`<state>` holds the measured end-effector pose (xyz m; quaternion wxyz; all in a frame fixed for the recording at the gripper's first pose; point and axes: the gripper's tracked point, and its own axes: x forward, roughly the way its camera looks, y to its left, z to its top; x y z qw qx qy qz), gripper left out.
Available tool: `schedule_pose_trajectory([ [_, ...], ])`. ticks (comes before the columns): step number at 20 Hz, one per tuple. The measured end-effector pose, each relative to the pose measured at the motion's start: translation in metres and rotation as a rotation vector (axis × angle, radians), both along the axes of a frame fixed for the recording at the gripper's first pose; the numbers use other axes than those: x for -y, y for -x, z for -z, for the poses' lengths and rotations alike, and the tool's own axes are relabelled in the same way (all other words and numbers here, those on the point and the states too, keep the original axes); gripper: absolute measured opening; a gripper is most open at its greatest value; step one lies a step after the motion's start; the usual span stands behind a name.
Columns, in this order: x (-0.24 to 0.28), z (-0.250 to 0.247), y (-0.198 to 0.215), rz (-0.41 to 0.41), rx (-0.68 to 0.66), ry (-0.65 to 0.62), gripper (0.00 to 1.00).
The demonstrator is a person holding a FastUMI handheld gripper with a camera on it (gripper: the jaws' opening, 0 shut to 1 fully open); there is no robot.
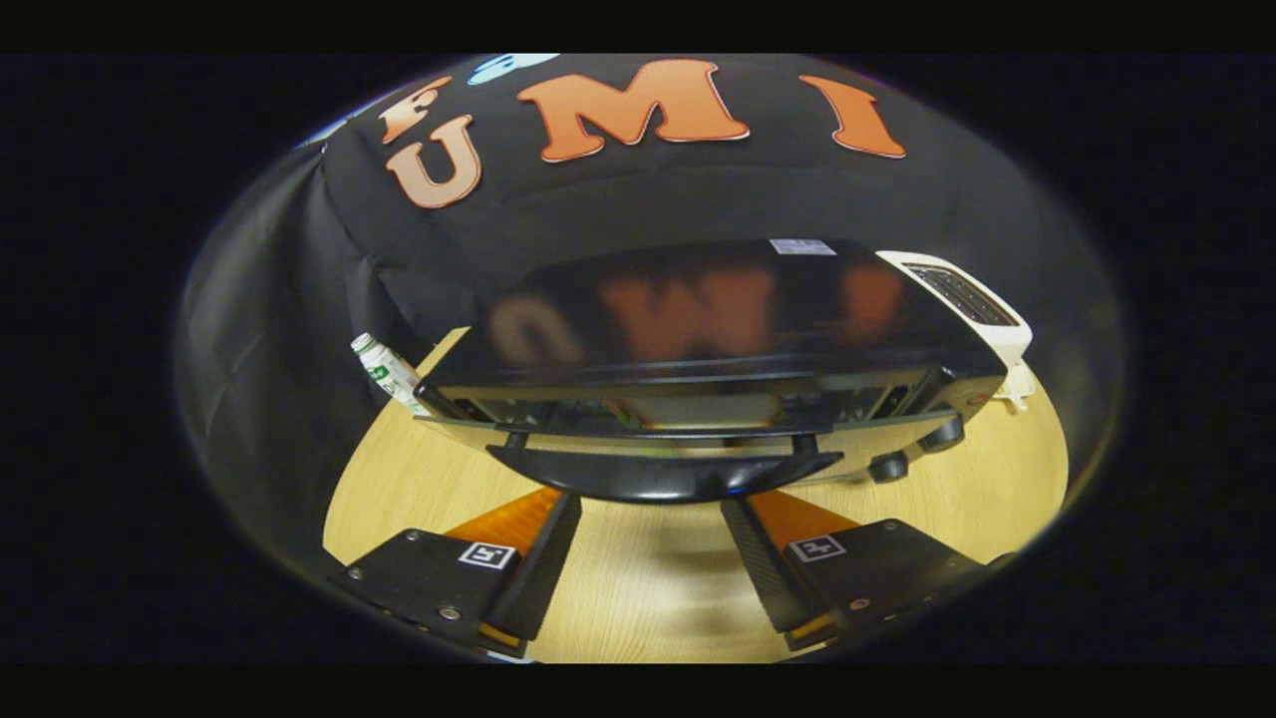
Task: Open the toaster oven, put the food inside, and close the toaster oven door.
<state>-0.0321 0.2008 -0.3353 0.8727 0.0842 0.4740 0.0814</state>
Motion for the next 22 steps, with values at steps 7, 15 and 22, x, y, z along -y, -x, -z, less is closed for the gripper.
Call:
schedule_pose_trajectory([
  [7,-0.010,-0.027,-0.003,-0.040,0.039,-0.010,0.84],
  [15,0.038,-0.145,0.004,-0.117,0.300,0.000,0.91],
  [22,0.081,-0.274,-0.027,-0.078,0.646,0.032,0.97],
])
